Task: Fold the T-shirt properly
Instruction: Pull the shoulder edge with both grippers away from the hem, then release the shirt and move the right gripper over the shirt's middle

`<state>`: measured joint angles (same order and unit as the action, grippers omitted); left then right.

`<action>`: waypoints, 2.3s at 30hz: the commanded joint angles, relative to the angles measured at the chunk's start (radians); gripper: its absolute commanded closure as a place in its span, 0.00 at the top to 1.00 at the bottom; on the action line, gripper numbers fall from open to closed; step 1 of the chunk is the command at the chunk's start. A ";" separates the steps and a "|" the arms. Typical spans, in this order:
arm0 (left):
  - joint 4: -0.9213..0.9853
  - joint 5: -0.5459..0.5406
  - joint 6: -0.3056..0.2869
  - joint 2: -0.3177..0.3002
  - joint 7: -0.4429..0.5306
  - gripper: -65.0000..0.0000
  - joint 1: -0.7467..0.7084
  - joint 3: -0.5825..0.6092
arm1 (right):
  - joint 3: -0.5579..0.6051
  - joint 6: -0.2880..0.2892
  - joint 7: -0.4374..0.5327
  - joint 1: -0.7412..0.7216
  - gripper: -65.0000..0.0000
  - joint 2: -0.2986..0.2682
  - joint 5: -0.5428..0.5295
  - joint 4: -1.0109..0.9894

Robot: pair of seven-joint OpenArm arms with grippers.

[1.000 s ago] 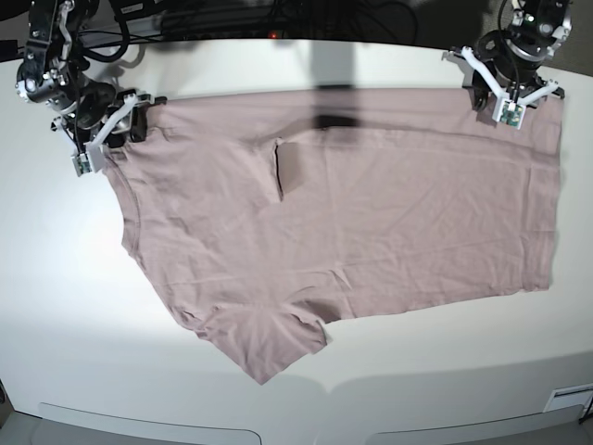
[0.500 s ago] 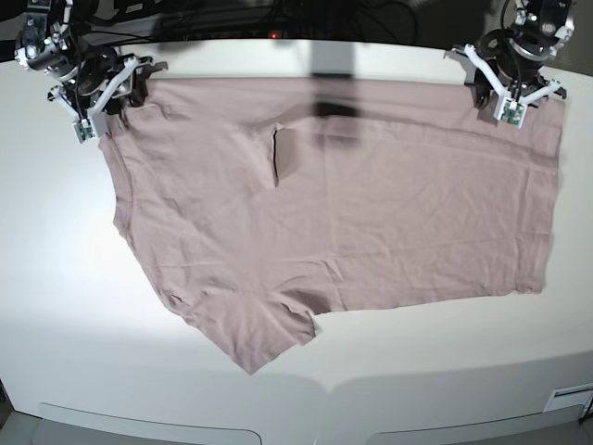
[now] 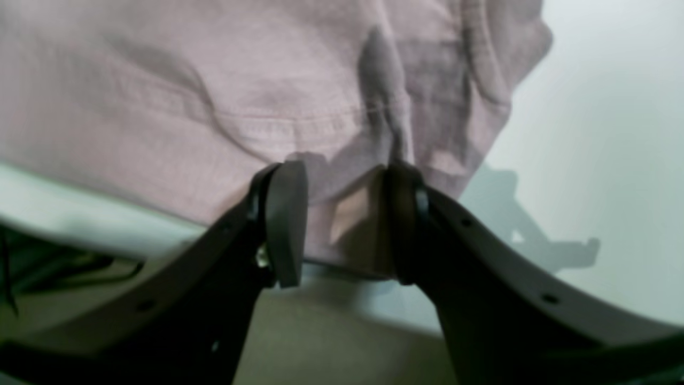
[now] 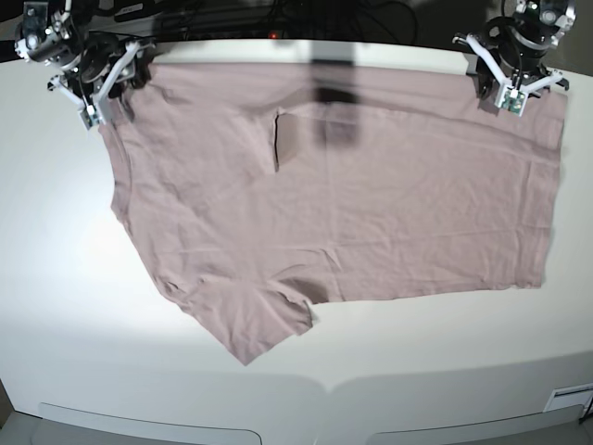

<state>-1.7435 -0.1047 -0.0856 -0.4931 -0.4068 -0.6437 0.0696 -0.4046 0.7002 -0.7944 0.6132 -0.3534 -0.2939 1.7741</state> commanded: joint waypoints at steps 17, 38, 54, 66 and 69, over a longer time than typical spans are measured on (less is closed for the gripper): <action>-0.066 0.062 -0.008 -0.009 -0.071 0.33 -0.079 0.002 | -0.075 -0.002 0.032 0.030 0.39 -0.010 -0.040 0.064; -0.146 0.165 -0.008 -0.009 -0.064 0.33 -0.079 0.002 | -0.075 -0.002 0.053 0.001 0.39 -0.009 -0.111 0.166; -0.148 0.478 0.067 -0.010 0.017 0.33 -0.060 0.002 | -0.075 -0.002 0.054 -0.053 0.39 -0.006 -0.112 0.166; -0.148 0.659 0.067 -0.150 0.135 0.33 -0.068 0.126 | -0.074 -0.002 -0.053 -0.190 0.39 -0.006 -0.331 0.166; -0.148 0.682 0.067 -0.149 0.139 0.33 -0.065 0.191 | -0.074 -0.002 -0.056 -0.205 0.39 -0.006 -0.346 0.166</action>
<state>-1.8744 0.5732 -0.0322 -0.6334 -0.2836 -0.7033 0.2668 -0.4709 0.7002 -0.8692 0.4145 -0.3462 -0.6174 1.9217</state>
